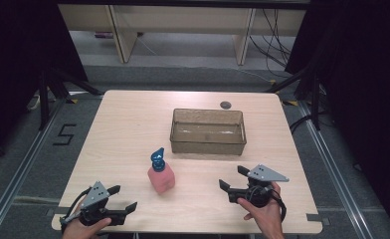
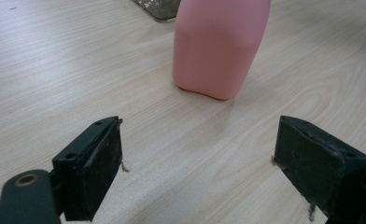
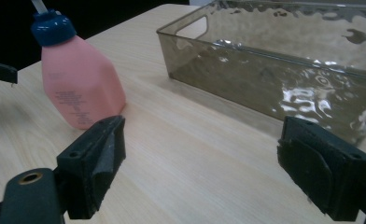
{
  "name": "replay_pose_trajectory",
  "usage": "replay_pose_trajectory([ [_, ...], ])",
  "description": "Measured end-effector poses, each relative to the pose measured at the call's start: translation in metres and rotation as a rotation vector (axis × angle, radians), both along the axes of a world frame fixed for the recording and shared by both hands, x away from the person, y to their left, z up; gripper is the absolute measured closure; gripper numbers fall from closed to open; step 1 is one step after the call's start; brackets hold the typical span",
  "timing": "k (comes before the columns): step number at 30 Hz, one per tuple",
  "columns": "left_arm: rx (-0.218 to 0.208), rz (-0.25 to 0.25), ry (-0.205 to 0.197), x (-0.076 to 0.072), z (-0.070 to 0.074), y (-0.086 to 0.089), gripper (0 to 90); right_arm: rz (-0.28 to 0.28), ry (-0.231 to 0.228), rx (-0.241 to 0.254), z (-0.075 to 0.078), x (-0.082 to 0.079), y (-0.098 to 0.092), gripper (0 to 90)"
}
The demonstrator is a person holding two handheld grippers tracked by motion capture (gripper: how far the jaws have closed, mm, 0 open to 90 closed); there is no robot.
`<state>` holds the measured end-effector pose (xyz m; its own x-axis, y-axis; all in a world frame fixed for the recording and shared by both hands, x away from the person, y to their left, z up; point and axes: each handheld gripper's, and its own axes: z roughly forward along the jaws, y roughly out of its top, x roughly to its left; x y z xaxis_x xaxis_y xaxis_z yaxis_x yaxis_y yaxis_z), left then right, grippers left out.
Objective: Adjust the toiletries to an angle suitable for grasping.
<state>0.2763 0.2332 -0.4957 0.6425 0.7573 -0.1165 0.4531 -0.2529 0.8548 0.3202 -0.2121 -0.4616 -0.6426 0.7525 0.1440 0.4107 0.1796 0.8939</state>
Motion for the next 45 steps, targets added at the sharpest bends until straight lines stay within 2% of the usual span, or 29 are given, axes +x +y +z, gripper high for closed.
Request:
replay_pose_trajectory([
  [3, 0.000, 0.000, 0.000, 0.000, 0.000, 0.000, 14.7, 0.016, -0.010, 0.004, 0.002, 0.002, 0.006, 15.9],
  [5, 0.000, -0.001, -0.001, 0.000, 0.000, 0.000, 14.7, 0.029, 0.000, 0.011, 0.003, 0.002, 0.010, 16.0],
  [6, 0.000, -0.001, 0.000, 0.000, 0.000, 0.000, 14.7, 0.022, 0.016, 0.031, 0.004, 0.001, 0.014, 16.1],
  [7, 0.000, -0.001, 0.000, 0.000, 0.000, 0.000, 14.7, 0.046, -0.014, 0.020, 0.003, 0.005, 0.015, 16.1],
  [8, -0.001, -0.001, -0.001, 0.000, 0.000, 0.000, 14.7, 0.035, 0.006, 0.033, 0.004, 0.004, 0.018, 16.2],
  [10, -0.002, 0.001, -0.001, 0.000, 0.000, 0.000, 14.7, 0.059, -0.033, 0.012, 0.005, 0.008, 0.022, 16.9],
  [11, 0.011, -0.005, 0.000, 0.000, 0.001, 0.001, 14.7, 0.056, 0.003, 0.028, 0.005, 0.005, 0.026, 17.8],
  [12, 0.007, -0.003, -0.001, 0.000, 0.000, 0.001, 14.7, 0.074, -0.028, 0.023, 0.005, 0.008, 0.029, 18.1],
  [16, 0.007, -0.005, 0.001, 0.000, 0.000, 0.001, 14.7, 0.093, -0.021, 0.031, 0.006, 0.008, 0.036, 18.1],
  [17, -0.003, 0.000, 0.000, 0.000, 0.000, 0.000, 14.7, 0.095, -0.029, 0.025, 0.006, 0.009, 0.038, 18.1],
  [19, 0.007, -0.005, 0.000, 0.000, 0.001, 0.001, 14.7, 0.113, -0.038, 0.017, 0.007, 0.011, 0.042, 18.1],
  [20, 0.004, -0.004, 0.000, 0.000, 0.001, 0.001, 14.7, 0.116, -0.028, 0.032, 0.006, 0.011, 0.044, 18.1],
  [21, 0.011, 0.001, 0.001, 0.000, 0.001, 0.001, 14.7, 0.118, -0.044, 0.022, 0.007, 0.012, 0.047, 18.5],
  [23, 0.010, 0.000, 0.001, 0.000, 0.001, 0.001, 14.7, 0.128, -0.045, 0.024, 0.007, 0.013, 0.051, 18.8],
  [24, 0.006, -0.008, 0.000, 0.000, 0.001, 0.001, 14.7, 0.129, -0.026, 0.036, 0.007, 0.013, 0.053, 18.8],
  [25, 0.006, -0.008, 0.000, 0.000, 0.001, 0.001, 14.7, 0.129, -0.026, 0.036, 0.007, 0.013, 0.053, 18.8],
  [27, -0.009, -0.001, -0.001, 0.000, 0.000, 0.000, 14.7, 0.143, -0.035, 0.031, 0.006, 0.014, 0.058, 20.5],
  [28, -0.009, -0.001, -0.001, 0.000, 0.000, 0.000, 14.7, 0.143, -0.034, 0.010, 0.007, 0.014, 0.058, 21.1],
  [29, -0.009, -0.003, 0.000, 0.001, 0.000, -0.001, 14.7, 0.151, -0.024, 0.020, 0.006, 0.014, 0.060, 21.1],
  [31, 0.006, -0.006, -0.001, 0.000, 0.000, 0.000, 14.7, 0.171, -0.033, 0.030, 0.005, 0.016, 0.063, 21.1],
  [35, -0.007, -0.001, -0.001, 0.000, 0.000, 0.000, 14.7, 0.172, -0.028, 0.033, 0.006, 0.016, 0.068, 21.4],
  [36, -0.006, -0.002, -0.001, 0.000, 0.000, 0.000, 14.7, 0.179, -0.043, 0.031, 0.006, 0.017, 0.069, 21.4],
  [37, 0.008, -0.009, 0.001, 0.000, 0.000, 0.000, 14.7, 0.183, -0.035, 0.036, 0.006, 0.017, 0.073, 21.6],
  [39, 0.006, -0.010, 0.001, 0.000, 0.000, 0.000, 14.7, 0.183, -0.017, 0.029, 0.007, 0.016, 0.077, 21.7],
  [40, 0.006, -0.010, 0.001, 0.000, 0.000, 0.000, 14.7, 0.183, -0.017, 0.029, 0.007, 0.016, 0.077, 21.7],
  [41, 0.004, -0.007, 0.001, 0.000, 0.000, 0.000, 14.7, 0.204, -0.050, 0.028, 0.006, 0.019, 0.081, 22.0],
  [42, 0.004, -0.007, 0.001, 0.000, 0.000, 0.000, 14.7, 0.204, -0.050, 0.028, 0.006, 0.019, 0.081, 22.0],
  [43, 0.005, -0.009, 0.002, 0.000, 0.000, 0.000, 14.7, 0.203, -0.022, 0.035, 0.006, 0.018, 0.085, 22.1],
  [45, 0.006, -0.009, 0.001, 0.000, 0.000, 0.000, 14.8, 0.214, -0.036, 0.029, 0.005, 0.021, 0.088, 22.4],
])
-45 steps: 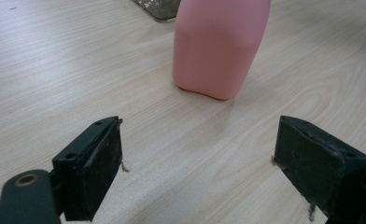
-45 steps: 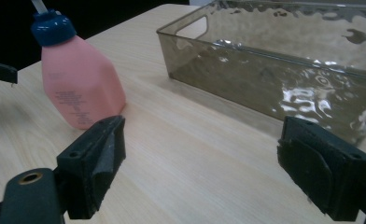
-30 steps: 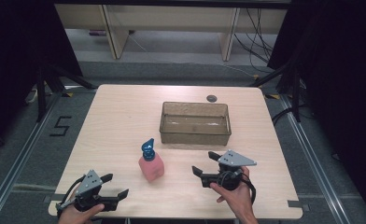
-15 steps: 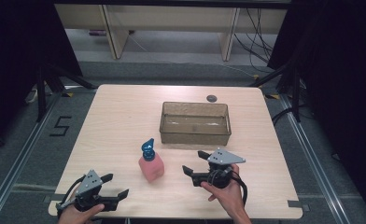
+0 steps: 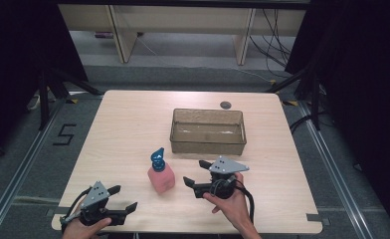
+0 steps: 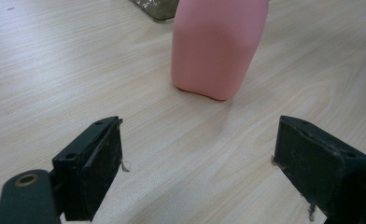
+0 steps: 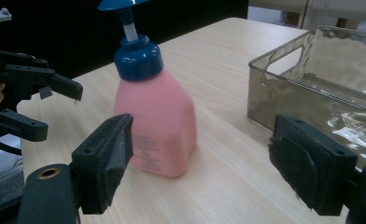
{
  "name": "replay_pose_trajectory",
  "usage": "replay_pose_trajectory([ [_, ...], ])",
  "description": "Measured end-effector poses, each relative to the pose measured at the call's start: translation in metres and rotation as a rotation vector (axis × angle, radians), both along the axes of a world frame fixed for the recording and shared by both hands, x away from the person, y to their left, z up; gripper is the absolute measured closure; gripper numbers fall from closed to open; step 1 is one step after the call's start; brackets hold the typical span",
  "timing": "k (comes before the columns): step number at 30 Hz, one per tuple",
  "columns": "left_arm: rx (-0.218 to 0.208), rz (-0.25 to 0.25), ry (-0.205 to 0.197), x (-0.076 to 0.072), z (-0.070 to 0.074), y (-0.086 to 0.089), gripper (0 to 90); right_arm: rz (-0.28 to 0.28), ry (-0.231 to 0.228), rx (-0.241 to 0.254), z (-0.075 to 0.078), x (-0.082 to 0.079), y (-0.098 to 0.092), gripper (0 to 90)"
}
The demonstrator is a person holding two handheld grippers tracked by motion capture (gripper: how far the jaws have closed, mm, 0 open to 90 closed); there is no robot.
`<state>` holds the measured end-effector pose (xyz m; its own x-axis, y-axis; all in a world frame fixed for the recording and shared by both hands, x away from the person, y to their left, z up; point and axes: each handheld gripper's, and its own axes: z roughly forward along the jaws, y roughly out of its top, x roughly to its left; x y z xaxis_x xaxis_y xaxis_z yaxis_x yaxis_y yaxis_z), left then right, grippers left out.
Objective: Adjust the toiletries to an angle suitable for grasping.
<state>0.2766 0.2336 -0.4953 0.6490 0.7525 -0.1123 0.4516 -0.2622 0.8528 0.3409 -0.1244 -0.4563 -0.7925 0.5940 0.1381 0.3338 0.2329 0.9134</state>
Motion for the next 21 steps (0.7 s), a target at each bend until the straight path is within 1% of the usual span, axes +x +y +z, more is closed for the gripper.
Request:
replay_pose_trajectory([
  [1, 0.001, 0.000, -0.001, 0.000, 0.000, 0.000, 14.7, -0.008, -0.014, -0.005, 0.000, 0.000, 0.001, 22.5],
  [2, 0.001, 0.000, -0.001, 0.000, 0.000, 0.000, 14.7, 0.016, 0.006, 0.004, 0.000, 0.001, 0.003, 22.5],
  [4, 0.001, 0.000, -0.001, 0.000, 0.000, 0.000, 14.7, 0.011, 0.011, 0.008, 0.001, 0.000, 0.007, 22.8],
  [6, 0.000, 0.000, -0.001, 0.000, 0.000, 0.000, 14.7, 0.020, -0.015, 0.006, 0.002, 0.002, 0.010, 22.8],
  [7, 0.000, 0.000, -0.001, 0.000, 0.000, 0.000, 14.7, 0.020, -0.015, 0.006, 0.002, 0.002, 0.010, 22.8],
  [8, -0.003, 0.002, 0.000, 0.000, 0.000, 0.000, 14.7, 0.020, 0.013, 0.014, 0.003, 0.001, 0.014, 22.9],
  [9, -0.003, 0.002, 0.000, 0.000, 0.000, 0.000, 14.7, 0.020, 0.013, 0.014, 0.003, 0.001, 0.014, 22.9],
  [10, -0.002, -0.003, -0.002, 0.001, 0.000, 0.000, 14.7, 0.025, -0.015, -0.007, 0.003, 0.002, 0.015, 22.9],
  [11, -0.002, -0.003, -0.002, 0.001, 0.000, 0.000, 14.7, 0.025, -0.015, -0.007, 0.003, 0.002, 0.015, 22.9],
  [12, -0.004, -0.002, -0.003, 0.001, 0.000, 0.000, 14.7, 0.032, 0.012, 0.016, 0.003, 0.002, 0.019, 23.0],
  [13, -0.007, -0.001, -0.004, 0.001, 0.000, -0.001, 14.7, 0.030, -0.024, -0.005, 0.004, 0.004, 0.019, 23.0],
  [14, -0.007, -0.001, -0.004, 0.001, 0.000, -0.001, 14.7, 0.030, -0.024, -0.005, 0.004, 0.004, 0.019, 23.0],
  [15, -0.005, 0.002, -0.001, 0.001, 0.000, -0.001, 14.7, 0.037, 0.000, 0.013, 0.004, 0.003, 0.021, 23.1],
  [16, -0.002, 0.010, 0.003, 0.000, 0.000, -0.001, 14.7, 0.043, -0.022, 0.010, 0.005, 0.004, 0.023, 23.2],
  [17, 0.004, 0.008, 0.003, 0.000, 0.000, 0.000, 14.7, 0.031, -0.011, 0.010, 0.006, 0.003, 0.024, 23.2],
  [18, 0.004, 0.008, 0.003, 0.000, 0.000, 0.000, 14.7, 0.031, -0.011, 0.010, 0.006, 0.003, 0.024, 23.2],
  [19, -0.015, 0.005, -0.004, 0.001, -0.001, -0.001, 14.7, 0.045, -0.014, 0.015, 0.006, 0.004, 0.027, 23.4],
  [20, -0.015, 0.005, -0.004, 0.001, -0.001, -0.001, 14.7, 0.045, -0.014, 0.015, 0.006, 0.004, 0.027, 23.4],
  [21, 0.005, 0.008, 0.004, 0.001, 0.001, 0.000, 14.7, 0.060, -0.010, 0.021, 0.006, 0.005, 0.029, 23.3],
])
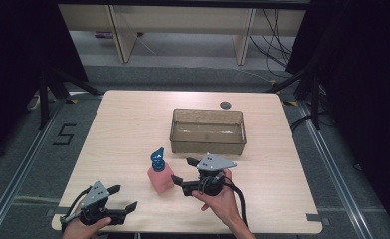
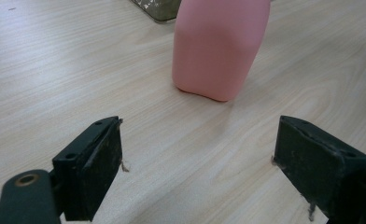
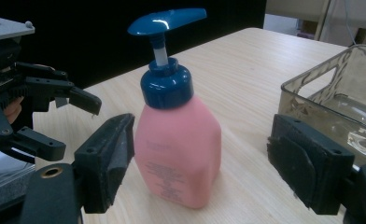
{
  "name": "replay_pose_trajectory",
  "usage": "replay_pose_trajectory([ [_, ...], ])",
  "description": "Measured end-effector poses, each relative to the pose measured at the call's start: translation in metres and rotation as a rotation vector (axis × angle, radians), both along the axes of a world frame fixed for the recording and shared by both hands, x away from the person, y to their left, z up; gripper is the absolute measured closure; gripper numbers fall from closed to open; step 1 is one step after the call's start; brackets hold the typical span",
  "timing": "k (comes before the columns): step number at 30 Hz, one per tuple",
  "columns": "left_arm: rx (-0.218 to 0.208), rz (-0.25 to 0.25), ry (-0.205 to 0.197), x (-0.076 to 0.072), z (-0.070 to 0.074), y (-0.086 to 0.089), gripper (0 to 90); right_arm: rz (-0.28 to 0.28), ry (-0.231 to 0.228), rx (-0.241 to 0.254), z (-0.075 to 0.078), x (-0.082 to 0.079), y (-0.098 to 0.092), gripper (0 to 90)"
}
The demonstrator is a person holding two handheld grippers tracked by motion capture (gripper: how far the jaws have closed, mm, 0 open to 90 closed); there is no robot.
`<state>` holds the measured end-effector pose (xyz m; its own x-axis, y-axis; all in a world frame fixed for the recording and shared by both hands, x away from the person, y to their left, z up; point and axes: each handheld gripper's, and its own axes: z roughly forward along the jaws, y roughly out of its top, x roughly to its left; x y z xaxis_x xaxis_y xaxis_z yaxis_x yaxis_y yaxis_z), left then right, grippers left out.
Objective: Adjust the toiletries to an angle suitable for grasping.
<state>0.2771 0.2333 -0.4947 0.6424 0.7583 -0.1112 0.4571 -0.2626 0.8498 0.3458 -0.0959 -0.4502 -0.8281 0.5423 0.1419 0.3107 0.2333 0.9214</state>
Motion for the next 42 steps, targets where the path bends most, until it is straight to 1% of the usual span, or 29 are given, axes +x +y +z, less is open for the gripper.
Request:
replay_pose_trajectory([
  [5, 0.003, -0.006, -0.001, 0.000, 0.000, -0.001, 14.7, 0.012, -0.009, -0.009, 0.001, 0.000, 0.005, 23.0],
  [6, 0.002, -0.006, 0.000, 0.000, 0.000, -0.001, 14.7, 0.010, 0.006, 0.001, 0.001, -0.001, 0.006, 23.0],
  [10, 0.000, -0.003, 0.003, 0.000, 0.000, -0.001, 14.7, 0.020, -0.012, -0.001, 0.003, 0.002, 0.008, 22.7],
  [11, -0.001, -0.003, 0.000, 0.001, 0.000, -0.001, 14.7, 0.015, 0.008, -0.003, 0.004, 0.000, 0.010, 22.7],
  [12, -0.001, -0.003, 0.000, 0.001, 0.000, -0.001, 14.7, 0.015, 0.008, -0.003, 0.004, 0.000, 0.010, 22.7],
  [14, -0.018, -0.002, -0.003, 0.002, -0.001, -0.002, 14.7, 0.026, 0.002, 0.003, 0.003, 0.000, 0.012, 22.6],
  [15, -0.007, -0.003, -0.001, 0.002, -0.002, -0.001, 14.7, 0.037, -0.015, -0.005, 0.003, 0.001, 0.014, 22.6],
  [18, 0.000, -0.005, -0.001, 0.003, -0.001, 0.000, 14.7, 0.023, -0.003, -0.014, 0.005, 0.000, 0.015, 22.6],
  [19, -0.003, -0.004, -0.003, 0.002, 0.000, -0.001, 14.7, 0.035, -0.038, -0.010, 0.004, 0.002, 0.016, 22.6],
  [20, -0.003, -0.004, -0.003, 0.002, 0.000, -0.001, 14.7, 0.035, -0.038, -0.010, 0.004, 0.002, 0.016, 22.6],
  [21, -0.017, -0.004, -0.006, 0.002, -0.001, -0.003, 14.7, 0.036, -0.011, -0.005, 0.003, 0.001, 0.020, 22.6],
  [22, -0.008, -0.004, -0.001, 0.001, -0.001, -0.003, 14.7, 0.040, -0.027, -0.005, 0.002, 0.003, 0.021, 22.6],
  [23, -0.003, -0.008, 0.000, 0.002, -0.001, -0.002, 14.7, 0.047, -0.037, -0.021, 0.002, 0.004, 0.023, 22.7],
  [24, -0.006, -0.006, 0.000, 0.002, -0.001, -0.002, 14.7, 0.050, -0.042, -0.017, 0.001, 0.005, 0.025, 22.7],
  [25, -0.006, -0.006, 0.000, 0.002, -0.001, -0.002, 14.7, 0.050, -0.042, -0.017, 0.001, 0.005, 0.025, 22.7],
  [26, -0.006, -0.006, 0.001, 0.001, -0.001, -0.001, 14.7, 0.061, -0.028, -0.012, 0.000, 0.005, 0.028, 22.7],
  [27, -0.015, -0.003, 0.000, 0.001, -0.001, -0.002, 14.7, 0.055, -0.037, -0.020, 0.000, 0.006, 0.030, 22.8],
  [28, -0.001, 0.000, 0.004, 0.000, 0.000, -0.001, 14.7, 0.054, -0.033, -0.024, -0.001, 0.009, 0.032, 23.0],
  [29, -0.003, 0.000, 0.004, 0.000, 0.000, -0.001, 14.7, 0.050, -0.043, -0.021, -0.001, 0.010, 0.034, 23.0],
  [30, -0.003, 0.000, 0.004, 0.000, 0.000, -0.001, 14.7, 0.050, -0.043, -0.021, -0.001, 0.010, 0.034, 23.0],
  [31, -0.005, -0.002, 0.004, 0.000, -0.001, -0.001, 14.7, 0.057, -0.020, -0.010, -0.002, 0.011, 0.036, 23.1],
  [32, -0.004, 0.000, 0.004, 0.000, 0.000, -0.001, 14.7, 0.052, -0.025, -0.022, -0.002, 0.013, 0.036, 23.2],
  [33, -0.003, 0.000, 0.004, 0.000, 0.000, -0.001, 14.7, 0.056, 0.004, -0.003, -0.004, 0.014, 0.038, 23.4],
  [35, -0.003, -0.002, 0.005, 0.000, 0.000, -0.001, 14.7, 0.053, 0.001, -0.005, -0.005, 0.017, 0.040, 23.9],
  [36, -0.003, -0.003, 0.004, 0.000, 0.000, -0.001, 14.7, 0.047, -0.018, -0.014, -0.006, 0.020, 0.041, 24.4],
  [38, -0.002, -0.003, 0.003, 0.000, 0.000, -0.001, 14.7, 0.042, -0.013, -0.012, -0.007, 0.020, 0.042, 24.4],
  [39, -0.002, -0.003, 0.000, 0.000, 0.000, -0.001, 14.7, 0.059, -0.001, -0.007, -0.007, 0.021, 0.045, 24.9],
  [41, 0.000, -0.004, 0.001, 0.000, 0.000, -0.001, 14.7, 0.060, -0.006, -0.004, -0.008, 0.021, 0.046, 25.1],
  [42, -0.002, -0.003, 0.003, 0.000, 0.000, -0.001, 14.7, 0.034, -0.007, -0.019, -0.007, 0.021, 0.047, 25.4],
])
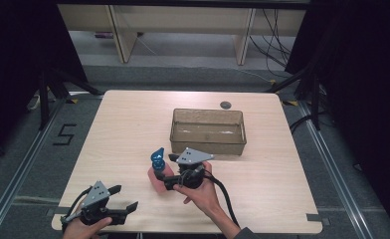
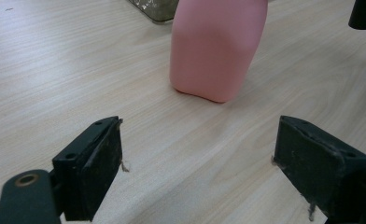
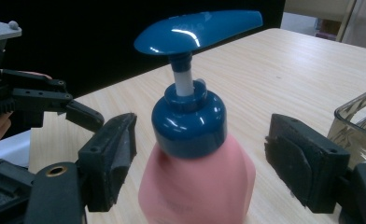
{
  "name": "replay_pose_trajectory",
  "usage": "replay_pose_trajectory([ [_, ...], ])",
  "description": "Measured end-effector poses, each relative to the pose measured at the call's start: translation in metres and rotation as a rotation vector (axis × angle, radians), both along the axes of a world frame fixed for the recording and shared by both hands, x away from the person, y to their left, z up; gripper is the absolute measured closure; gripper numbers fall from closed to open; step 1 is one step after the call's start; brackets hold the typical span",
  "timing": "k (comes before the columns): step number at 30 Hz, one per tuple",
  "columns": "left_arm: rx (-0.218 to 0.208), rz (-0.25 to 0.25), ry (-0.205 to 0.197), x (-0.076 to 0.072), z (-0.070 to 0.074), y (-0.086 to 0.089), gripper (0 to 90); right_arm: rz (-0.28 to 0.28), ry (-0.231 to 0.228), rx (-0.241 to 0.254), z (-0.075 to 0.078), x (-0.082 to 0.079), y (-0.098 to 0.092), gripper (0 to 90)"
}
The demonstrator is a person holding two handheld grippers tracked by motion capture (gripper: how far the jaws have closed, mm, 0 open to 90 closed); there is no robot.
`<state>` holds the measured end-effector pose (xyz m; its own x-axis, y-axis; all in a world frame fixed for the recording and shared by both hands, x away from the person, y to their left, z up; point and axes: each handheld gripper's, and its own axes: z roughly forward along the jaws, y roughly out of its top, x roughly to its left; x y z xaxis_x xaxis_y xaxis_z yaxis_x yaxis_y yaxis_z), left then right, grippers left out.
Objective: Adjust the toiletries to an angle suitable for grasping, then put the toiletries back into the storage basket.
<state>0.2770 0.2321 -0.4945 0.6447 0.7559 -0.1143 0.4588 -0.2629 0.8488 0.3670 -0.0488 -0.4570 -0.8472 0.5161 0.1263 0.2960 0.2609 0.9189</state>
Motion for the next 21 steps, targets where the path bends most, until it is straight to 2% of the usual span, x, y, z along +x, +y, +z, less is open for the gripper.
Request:
replay_pose_trajectory([
  [2, 0.001, -0.001, -0.001, 0.000, 0.000, 0.000, 14.7, 0.003, 0.001, 0.002, 0.000, 0.001, 0.001, 25.6],
  [3, -0.005, -0.010, -0.006, 0.000, 0.000, 0.000, 14.7, 0.017, -0.016, 0.008, -0.001, 0.003, 0.003, 26.5],
  [4, -0.008, -0.008, -0.006, 0.001, 0.000, 0.000, 14.7, 0.012, 0.004, -0.004, -0.001, 0.002, 0.003, 26.8],
  [6, -0.008, -0.008, -0.005, 0.001, 0.000, 0.000, 14.7, 0.020, -0.010, 0.000, -0.002, 0.004, 0.005, 27.3],
  [7, 0.003, -0.002, 0.000, 0.000, 0.000, 0.000, 14.7, 0.020, 0.004, 0.004, -0.002, 0.004, 0.006, 27.4],
  [8, -0.010, -0.010, -0.006, 0.001, 0.000, 0.000, 14.7, 0.020, 0.004, 0.004, -0.002, 0.004, 0.006, 27.4],
  [14, -0.011, -0.010, -0.006, 0.000, 0.000, 0.000, 14.7, 0.015, -0.012, -0.005, -0.003, 0.005, 0.009, 29.6],
  [15, -0.012, -0.010, -0.006, 0.000, 0.000, 0.000, 14.7, 0.029, -0.003, -0.002, -0.004, 0.006, 0.010, 30.2],
  [17, -0.013, -0.011, -0.007, 0.000, 0.000, 0.000, 14.7, 0.014, 0.008, -0.006, -0.005, 0.006, 0.010, 30.9],
  [21, -0.009, -0.010, -0.006, 0.000, 0.000, 0.000, 14.7, 0.018, -0.001, 0.004, -0.006, 0.008, 0.011, 33.6],
])
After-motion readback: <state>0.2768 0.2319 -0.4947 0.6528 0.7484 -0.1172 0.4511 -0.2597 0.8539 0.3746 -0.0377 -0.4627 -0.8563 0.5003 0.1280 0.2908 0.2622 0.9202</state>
